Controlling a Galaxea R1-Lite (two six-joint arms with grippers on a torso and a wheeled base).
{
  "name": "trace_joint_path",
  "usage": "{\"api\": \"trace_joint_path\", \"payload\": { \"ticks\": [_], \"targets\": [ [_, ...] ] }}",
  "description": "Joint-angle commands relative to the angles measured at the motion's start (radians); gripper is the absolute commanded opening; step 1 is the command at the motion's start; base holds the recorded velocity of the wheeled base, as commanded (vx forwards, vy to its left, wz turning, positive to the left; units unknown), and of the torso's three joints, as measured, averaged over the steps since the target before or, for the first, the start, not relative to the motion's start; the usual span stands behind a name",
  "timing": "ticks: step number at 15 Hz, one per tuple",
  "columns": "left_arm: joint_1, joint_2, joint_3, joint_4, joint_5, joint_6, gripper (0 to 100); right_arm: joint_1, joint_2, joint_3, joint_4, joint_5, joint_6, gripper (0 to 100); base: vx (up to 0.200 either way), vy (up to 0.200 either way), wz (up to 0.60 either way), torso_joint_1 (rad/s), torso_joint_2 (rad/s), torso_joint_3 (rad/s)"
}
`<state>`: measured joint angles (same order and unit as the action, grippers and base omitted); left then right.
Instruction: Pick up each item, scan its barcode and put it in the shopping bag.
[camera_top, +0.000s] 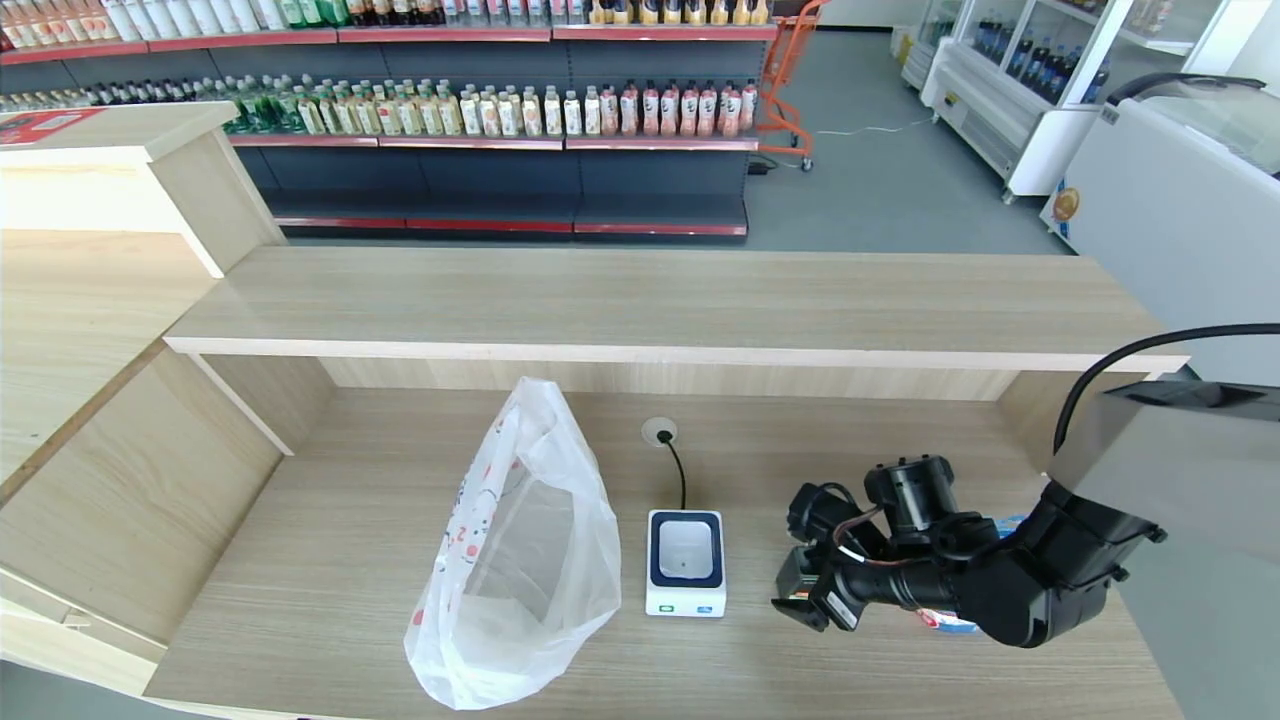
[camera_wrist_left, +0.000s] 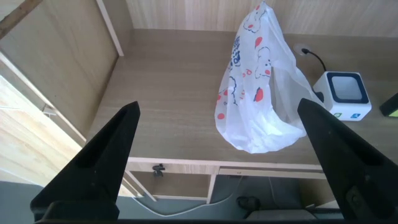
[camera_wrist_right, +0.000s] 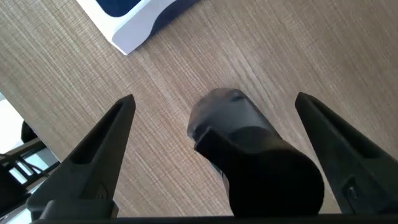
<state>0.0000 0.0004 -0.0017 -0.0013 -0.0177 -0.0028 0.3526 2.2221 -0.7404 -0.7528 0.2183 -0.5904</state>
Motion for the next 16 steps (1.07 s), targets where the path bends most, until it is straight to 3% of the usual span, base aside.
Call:
{"api": "trace_joint_path", "payload": {
  "ticks": [1,5,6,12,14,16],
  "targets": [
    [0.000,0.000,0.000,0.000,-0.001,0.000,100,0.011,0.028,-0.025,0.000,0.000,-0.002,100,0.000,0.000,0.00,0.000,0.00,0.000],
    [0.000,0.000,0.000,0.000,0.001,0.000,100,0.020,0.059,-0.070,-0.002,0.001,-0.039,100,0.000,0.000,0.00,0.000,0.00,0.000],
    [0.000,0.000,0.000,0.000,0.001,0.000,100,0.020,0.059,-0.070,-0.002,0.001,-0.039,0,0.000,0.000,0.00,0.000,0.00,0.000],
    [0.000,0.000,0.000,0.000,0.001,0.000,100,0.020,0.031,-0.065,-0.010,0.004,-0.006,0,0.000,0.000,0.00,0.000,0.00,0.000],
    [0.000,0.000,0.000,0.000,-0.001,0.000,100,0.020,-0.045,-0.022,-0.033,0.006,0.087,0,0.000,0.000,0.00,0.000,0.00,0.000],
    [0.000,0.000,0.000,0.000,0.001,0.000,100,0.017,-0.193,0.101,-0.083,0.004,0.258,0,0.000,0.000,0.00,0.000,0.00,0.000]
  ]
}}
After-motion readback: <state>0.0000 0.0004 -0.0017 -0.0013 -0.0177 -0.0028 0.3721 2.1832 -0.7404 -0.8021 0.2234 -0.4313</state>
